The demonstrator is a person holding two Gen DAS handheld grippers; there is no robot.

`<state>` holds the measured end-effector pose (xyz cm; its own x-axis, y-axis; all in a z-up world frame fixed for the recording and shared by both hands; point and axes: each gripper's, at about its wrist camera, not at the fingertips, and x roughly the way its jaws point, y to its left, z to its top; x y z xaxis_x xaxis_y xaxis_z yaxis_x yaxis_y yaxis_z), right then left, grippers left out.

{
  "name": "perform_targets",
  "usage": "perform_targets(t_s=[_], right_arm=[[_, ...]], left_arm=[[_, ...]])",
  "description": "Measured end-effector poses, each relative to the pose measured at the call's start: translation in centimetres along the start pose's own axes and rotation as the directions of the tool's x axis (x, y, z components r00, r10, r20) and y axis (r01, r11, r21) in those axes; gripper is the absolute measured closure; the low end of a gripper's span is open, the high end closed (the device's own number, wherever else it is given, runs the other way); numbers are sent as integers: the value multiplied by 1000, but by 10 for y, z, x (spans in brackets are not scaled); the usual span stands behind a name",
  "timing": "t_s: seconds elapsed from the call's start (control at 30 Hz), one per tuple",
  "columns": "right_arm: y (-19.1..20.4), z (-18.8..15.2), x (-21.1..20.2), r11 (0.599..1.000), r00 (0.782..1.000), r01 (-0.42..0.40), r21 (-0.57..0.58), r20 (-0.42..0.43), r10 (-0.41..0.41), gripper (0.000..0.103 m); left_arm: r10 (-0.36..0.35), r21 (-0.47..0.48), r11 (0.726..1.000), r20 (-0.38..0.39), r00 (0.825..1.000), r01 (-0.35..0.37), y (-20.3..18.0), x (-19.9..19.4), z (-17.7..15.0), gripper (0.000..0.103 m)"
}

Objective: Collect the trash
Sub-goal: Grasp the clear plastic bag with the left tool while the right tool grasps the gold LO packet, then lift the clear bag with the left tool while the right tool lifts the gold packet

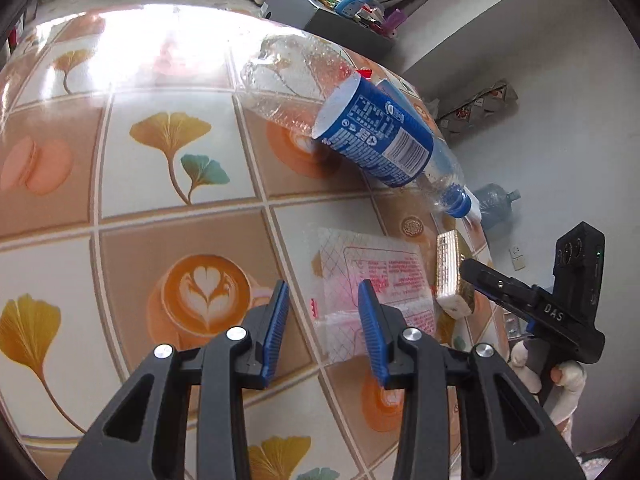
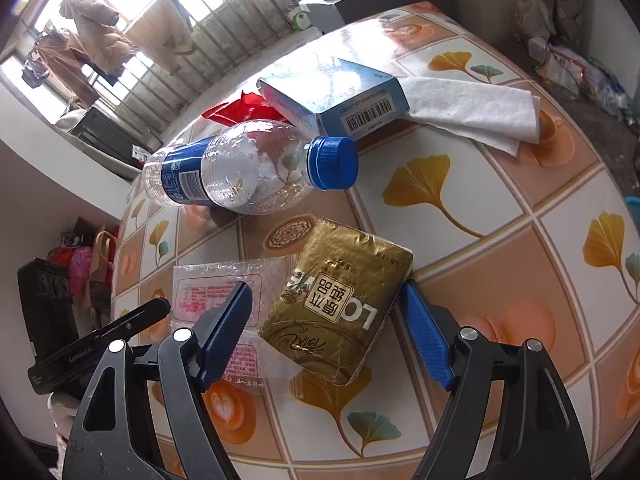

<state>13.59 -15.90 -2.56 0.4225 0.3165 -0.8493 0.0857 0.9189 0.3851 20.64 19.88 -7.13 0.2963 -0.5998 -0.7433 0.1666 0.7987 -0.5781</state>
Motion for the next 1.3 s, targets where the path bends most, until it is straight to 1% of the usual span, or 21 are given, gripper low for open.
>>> perform_targets(t_s=[0.03, 0.07, 0.13, 0.23, 0.3, 0.4, 0.53, 0.63, 0.7, 0.73, 0.8, 0.83, 0.87, 0.9, 0.97, 1.07, 1.13, 1.3], right_arm=[[1, 1, 3, 1000, 1000, 4, -4, -5, -4, 43], [1, 1, 4, 1000, 1000, 0, -4, -1, 0, 44], [0, 0, 2, 1000, 1000, -1, -11, 2, 1, 45], [-2, -2, -1, 1000, 1000, -18, -10, 1, 18, 47], [-1, -3, -4, 999, 999, -53, -6, 6, 53, 48], [6, -9, -12, 995, 997, -80, -57, 20, 81, 48], [18, -17, -5, 991, 998, -65, -121, 2, 66, 48], [19, -19, -1, 990, 998, -70, -123, -6, 70, 48], [19, -19, -1, 990, 997, -74, -123, -8, 73, 48], [18, -19, 0, 990, 997, -75, -122, -9, 74, 48], [18, -18, 1, 990, 997, -76, -120, -10, 76, 48], [17, -19, 1, 990, 997, -75, -120, -9, 74, 48], [17, -18, 1, 990, 997, -72, -120, -7, 72, 48], [17, -19, 0, 990, 998, -68, -121, -6, 68, 48], [16, -19, -2, 991, 998, -56, -121, 0, 56, 48], [13, -21, -4, 993, 999, -46, -111, 6, 46, 48], [9, -23, -4, 994, 999, -42, -101, 5, 43, 48], [3, -26, -7, 995, 999, -48, -83, 10, 49, 48]], left_arm=[[-19, -7, 1000, -4, 1000, 19, 0, 1, -1, 68], [-31, -13, 999, -6, 999, 31, 1, 2, -1, 68], [-85, -44, 995, -10, 996, 85, 2, 3, -2, 68], [-179, -98, 979, -2, 984, 178, 8, 4, -2, 68], [-224, -114, 968, 11, 974, 224, 11, 0, -2, 68], [-271, -102, 957, 32, 962, 273, 13, -10, -2, 69], [-338, -89, 936, 46, 940, 341, 8, -15, -3, 69], [-344, -68, 936, 43, 938, 347, -1, -14, -2, 74], [-320, -51, 946, 30, 947, 322, -8, -8, -2, 77], [-290, -35, 956, 21, 957, 290, -12, -5, -2, 81], [-175, 27, 984, 13, 984, 175, -23, 1, -7, 87], [-112, 69, 991, 16, 994, 111, -31, 5, -6, 90], [-49, 112, 993, 28, 998, 46, -38, 6, -7, 91], [-1, 150, 989, 39, 999, -5, -44, 9, -9, 92], [79, 214, 973, 60, 995, -90, -56, 13, -13, 93], [154, 274, 946, 85, 984, -171, -67, 20, -18, 94], [191, 304, 928, 105, 976, -214, -72, 24, -21, 95], [248, 364, 885, 157, 956, -289, -84, 31, -27, 96]])
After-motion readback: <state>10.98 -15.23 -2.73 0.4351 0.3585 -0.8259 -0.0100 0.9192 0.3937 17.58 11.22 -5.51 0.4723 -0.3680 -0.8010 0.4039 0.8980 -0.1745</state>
